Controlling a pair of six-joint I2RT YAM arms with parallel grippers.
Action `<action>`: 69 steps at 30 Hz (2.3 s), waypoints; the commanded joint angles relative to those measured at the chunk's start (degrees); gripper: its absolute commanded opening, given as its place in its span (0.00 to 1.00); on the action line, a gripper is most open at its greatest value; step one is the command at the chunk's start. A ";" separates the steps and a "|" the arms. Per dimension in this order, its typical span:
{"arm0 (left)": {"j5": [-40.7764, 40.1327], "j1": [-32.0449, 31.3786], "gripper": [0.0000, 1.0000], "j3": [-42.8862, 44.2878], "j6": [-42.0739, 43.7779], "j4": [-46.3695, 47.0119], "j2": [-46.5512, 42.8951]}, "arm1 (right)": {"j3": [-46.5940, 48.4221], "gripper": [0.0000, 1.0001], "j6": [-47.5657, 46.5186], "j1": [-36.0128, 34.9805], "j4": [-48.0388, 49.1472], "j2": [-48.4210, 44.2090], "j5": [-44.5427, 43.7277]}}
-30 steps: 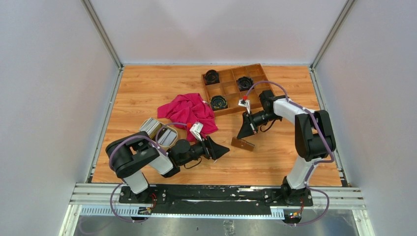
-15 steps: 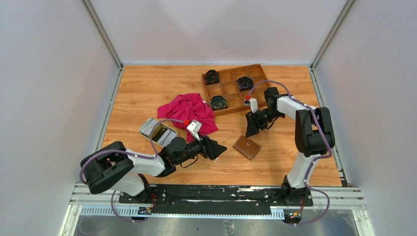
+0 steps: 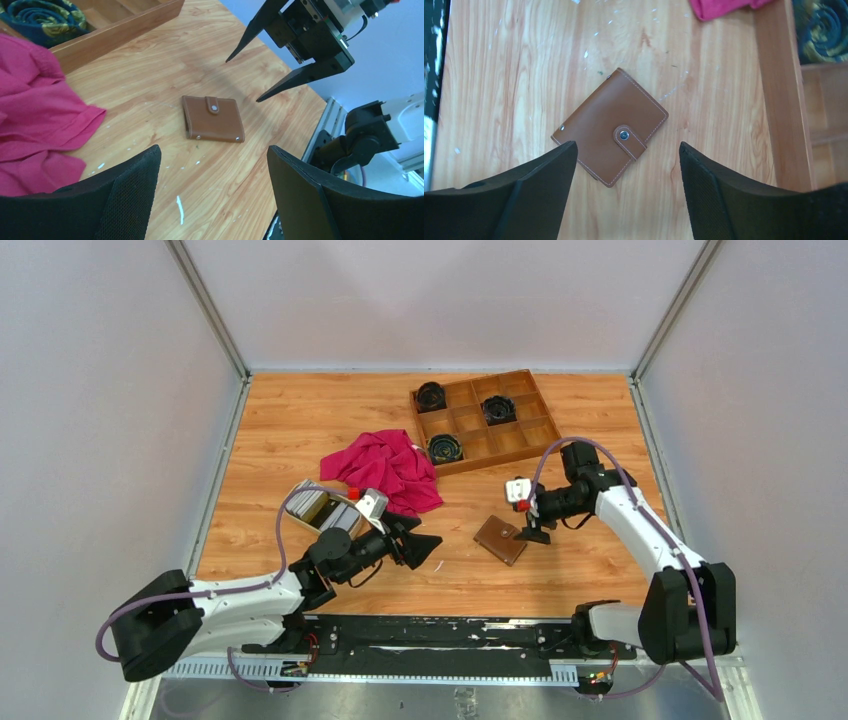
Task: Put the credit cards into the card holder
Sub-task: Open the card holder at the center of the board.
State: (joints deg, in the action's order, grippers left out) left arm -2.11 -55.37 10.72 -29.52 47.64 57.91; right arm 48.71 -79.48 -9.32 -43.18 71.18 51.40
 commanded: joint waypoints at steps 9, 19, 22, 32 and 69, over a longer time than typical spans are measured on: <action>-1.77 -0.51 0.82 -4.74 -0.04 -2.81 -5.06 | 11.77 0.54 -21.79 -5.25 -12.92 21.22 -9.01; -0.91 -0.52 0.82 -5.19 -0.91 -2.73 -5.19 | 11.50 0.49 -18.69 -8.62 -9.97 27.72 -17.38; -0.62 -0.52 0.82 -5.06 -1.22 -2.70 -4.90 | 10.64 0.46 -18.16 -9.25 -8.58 28.76 -19.78; 0.59 -0.52 0.81 -4.27 -3.47 -2.64 -2.92 | 9.70 0.14 -13.92 -10.96 -5.66 30.11 -22.81; -9.20 -0.39 1.00 -8.37 -16.05 -2.81 -7.27 | 11.23 0.00 5.52 -11.31 -8.15 18.94 10.69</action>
State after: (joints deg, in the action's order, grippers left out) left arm -6.63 -55.37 3.88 -40.95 44.38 51.81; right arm 58.46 -75.31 -19.88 -49.32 89.08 59.20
